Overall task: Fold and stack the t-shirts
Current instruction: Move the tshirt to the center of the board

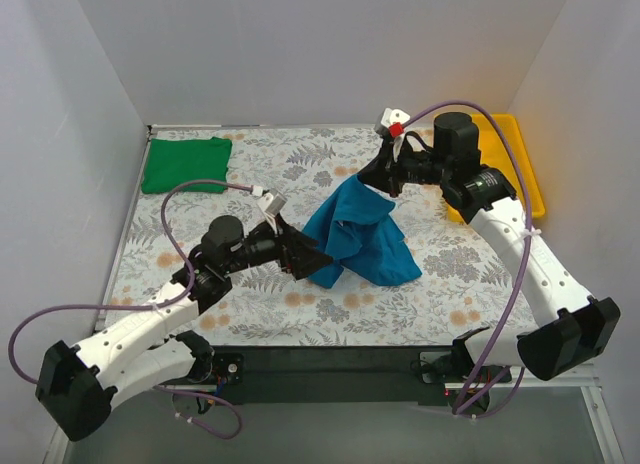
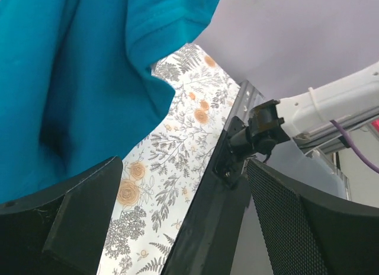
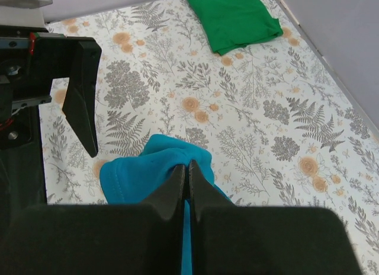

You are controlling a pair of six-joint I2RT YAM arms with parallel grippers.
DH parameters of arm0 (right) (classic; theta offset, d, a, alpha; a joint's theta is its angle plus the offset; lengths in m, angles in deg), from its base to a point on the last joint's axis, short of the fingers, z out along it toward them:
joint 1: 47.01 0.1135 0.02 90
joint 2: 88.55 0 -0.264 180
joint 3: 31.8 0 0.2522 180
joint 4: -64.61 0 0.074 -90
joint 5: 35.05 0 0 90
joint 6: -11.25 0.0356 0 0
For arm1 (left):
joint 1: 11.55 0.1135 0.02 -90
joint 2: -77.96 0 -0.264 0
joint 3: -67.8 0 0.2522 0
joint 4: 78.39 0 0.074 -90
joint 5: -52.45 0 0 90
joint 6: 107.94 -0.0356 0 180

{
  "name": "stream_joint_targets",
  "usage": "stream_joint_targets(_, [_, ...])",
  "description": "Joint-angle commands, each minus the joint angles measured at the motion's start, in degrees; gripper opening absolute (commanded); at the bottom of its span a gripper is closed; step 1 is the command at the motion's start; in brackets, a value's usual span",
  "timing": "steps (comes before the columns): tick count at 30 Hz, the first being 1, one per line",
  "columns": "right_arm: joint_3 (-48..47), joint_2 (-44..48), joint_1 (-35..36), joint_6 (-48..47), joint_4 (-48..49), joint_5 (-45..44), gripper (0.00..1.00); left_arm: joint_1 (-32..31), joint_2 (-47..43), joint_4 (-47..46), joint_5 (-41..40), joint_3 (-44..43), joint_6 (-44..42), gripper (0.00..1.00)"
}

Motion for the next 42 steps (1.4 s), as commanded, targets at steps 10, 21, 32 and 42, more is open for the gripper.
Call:
stream_joint_targets(10, [3.0, -0.1, 1.2, -1.2, 1.9, -3.0, 0.01, -10.5, 14.0, 9.0, -28.6, -13.7, -5.5, 0.77])
stream_joint_targets(21, [4.8, 0.9, 1.3, -1.2, 2.4, -3.3, 0.01, -11.1, 21.3, 11.3, -33.0, -18.5, -8.7, 0.52])
stream_joint_targets(32, [5.7, 1.4, 1.1, -1.7, 2.5, -4.0, 0.01, -11.1, 18.3, 2.8, -20.8, -16.4, -12.9, 0.27])
stream_joint_targets(42, [4.2, 3.3, 0.6, -4.8, 0.2, -4.5, 0.01, -11.1, 16.5, 3.6, -16.2, -18.9, -14.3, 0.00])
